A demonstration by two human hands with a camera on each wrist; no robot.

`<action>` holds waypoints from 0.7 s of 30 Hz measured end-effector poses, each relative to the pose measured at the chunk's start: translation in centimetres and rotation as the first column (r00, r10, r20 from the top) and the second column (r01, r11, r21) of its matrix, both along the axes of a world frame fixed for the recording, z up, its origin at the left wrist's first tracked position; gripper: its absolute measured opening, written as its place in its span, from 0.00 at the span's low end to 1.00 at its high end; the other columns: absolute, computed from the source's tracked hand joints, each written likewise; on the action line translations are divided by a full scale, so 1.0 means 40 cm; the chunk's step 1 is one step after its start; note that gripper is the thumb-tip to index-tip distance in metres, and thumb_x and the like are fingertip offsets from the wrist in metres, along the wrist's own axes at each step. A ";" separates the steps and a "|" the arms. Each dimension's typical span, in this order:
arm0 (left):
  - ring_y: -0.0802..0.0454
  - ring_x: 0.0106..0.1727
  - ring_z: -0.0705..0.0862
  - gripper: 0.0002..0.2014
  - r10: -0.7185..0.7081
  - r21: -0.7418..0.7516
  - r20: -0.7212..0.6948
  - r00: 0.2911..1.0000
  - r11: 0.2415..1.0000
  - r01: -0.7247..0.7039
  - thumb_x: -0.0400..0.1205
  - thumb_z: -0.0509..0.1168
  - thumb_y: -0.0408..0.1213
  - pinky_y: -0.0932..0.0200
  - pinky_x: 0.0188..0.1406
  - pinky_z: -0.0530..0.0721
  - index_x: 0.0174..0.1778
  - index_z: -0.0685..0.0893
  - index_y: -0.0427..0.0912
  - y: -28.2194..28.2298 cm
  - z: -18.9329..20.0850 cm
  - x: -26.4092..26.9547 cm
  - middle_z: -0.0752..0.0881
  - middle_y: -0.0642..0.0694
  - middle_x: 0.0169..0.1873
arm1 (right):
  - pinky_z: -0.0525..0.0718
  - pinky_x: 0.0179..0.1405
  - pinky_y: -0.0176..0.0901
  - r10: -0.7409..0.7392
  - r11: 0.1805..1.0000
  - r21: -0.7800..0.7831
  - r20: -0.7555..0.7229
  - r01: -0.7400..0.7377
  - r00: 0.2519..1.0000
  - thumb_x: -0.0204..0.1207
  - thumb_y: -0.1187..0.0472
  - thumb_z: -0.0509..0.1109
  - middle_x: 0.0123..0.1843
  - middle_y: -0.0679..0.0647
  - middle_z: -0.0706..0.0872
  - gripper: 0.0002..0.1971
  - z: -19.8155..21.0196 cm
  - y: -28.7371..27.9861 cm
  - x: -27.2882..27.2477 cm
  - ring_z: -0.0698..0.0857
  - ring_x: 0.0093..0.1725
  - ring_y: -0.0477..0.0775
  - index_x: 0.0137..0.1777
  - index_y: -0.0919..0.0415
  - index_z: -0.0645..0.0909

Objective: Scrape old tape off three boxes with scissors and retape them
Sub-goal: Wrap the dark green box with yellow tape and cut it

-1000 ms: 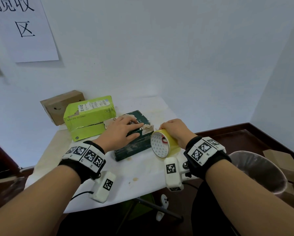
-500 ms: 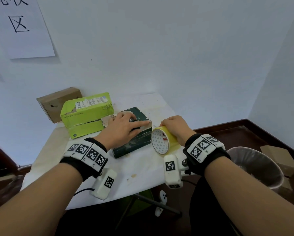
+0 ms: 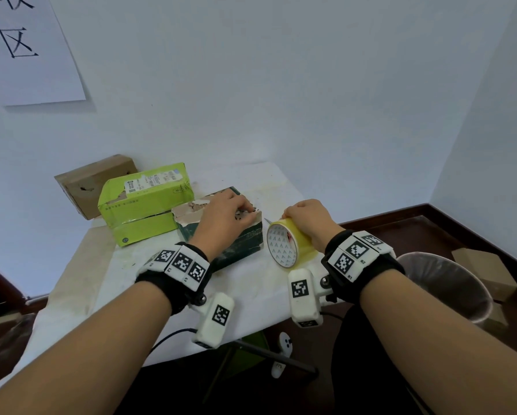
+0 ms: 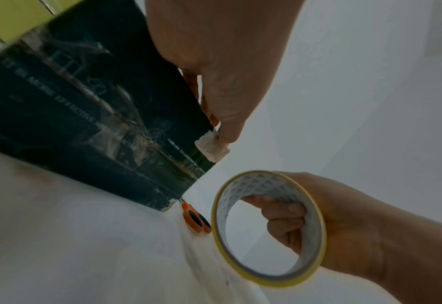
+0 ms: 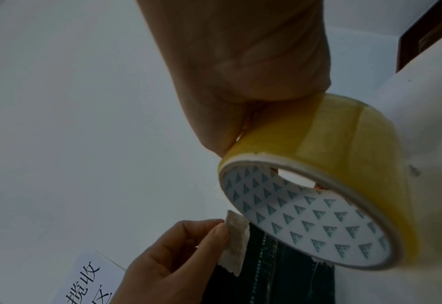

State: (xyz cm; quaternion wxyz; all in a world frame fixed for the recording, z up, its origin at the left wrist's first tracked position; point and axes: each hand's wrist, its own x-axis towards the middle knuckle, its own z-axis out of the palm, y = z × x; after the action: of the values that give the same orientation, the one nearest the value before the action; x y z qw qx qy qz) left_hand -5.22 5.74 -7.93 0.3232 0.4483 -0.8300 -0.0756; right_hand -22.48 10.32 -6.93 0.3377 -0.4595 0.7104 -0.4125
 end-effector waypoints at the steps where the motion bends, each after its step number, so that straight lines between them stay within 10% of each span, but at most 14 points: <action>1: 0.50 0.47 0.76 0.07 -0.004 -0.044 0.030 1.000 0.999 0.005 0.79 0.71 0.41 0.56 0.44 0.75 0.43 0.87 0.41 0.001 -0.004 -0.002 0.81 0.47 0.42 | 0.81 0.55 0.51 0.000 1.000 0.000 0.001 0.000 1.000 0.76 0.62 0.67 0.44 0.59 0.86 0.08 0.000 0.000 0.001 0.82 0.51 0.61 0.38 0.62 0.85; 5: 0.45 0.41 0.78 0.05 -0.013 -0.186 0.115 0.993 0.982 0.035 0.77 0.72 0.34 0.45 0.41 0.80 0.38 0.84 0.38 0.009 -0.017 -0.012 0.81 0.45 0.37 | 0.80 0.53 0.51 0.008 1.000 0.008 0.006 -0.008 1.000 0.76 0.62 0.67 0.43 0.59 0.85 0.08 0.001 0.004 0.002 0.81 0.49 0.59 0.38 0.63 0.85; 21: 0.51 0.46 0.75 0.07 -0.032 -0.010 0.075 0.997 0.999 0.032 0.81 0.69 0.40 0.59 0.42 0.72 0.43 0.85 0.40 0.005 0.006 -0.009 0.79 0.49 0.43 | 0.81 0.50 0.50 0.029 1.000 -0.005 0.032 -0.029 0.999 0.76 0.62 0.67 0.46 0.59 0.86 0.08 0.014 0.007 0.013 0.80 0.46 0.57 0.37 0.60 0.84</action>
State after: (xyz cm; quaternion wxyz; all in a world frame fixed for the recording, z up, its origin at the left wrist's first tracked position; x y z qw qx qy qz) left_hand -5.58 5.94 -7.70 0.2929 0.4357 -0.8490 -0.0591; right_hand -21.95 10.60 -6.35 0.3540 -0.4638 0.6972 -0.4165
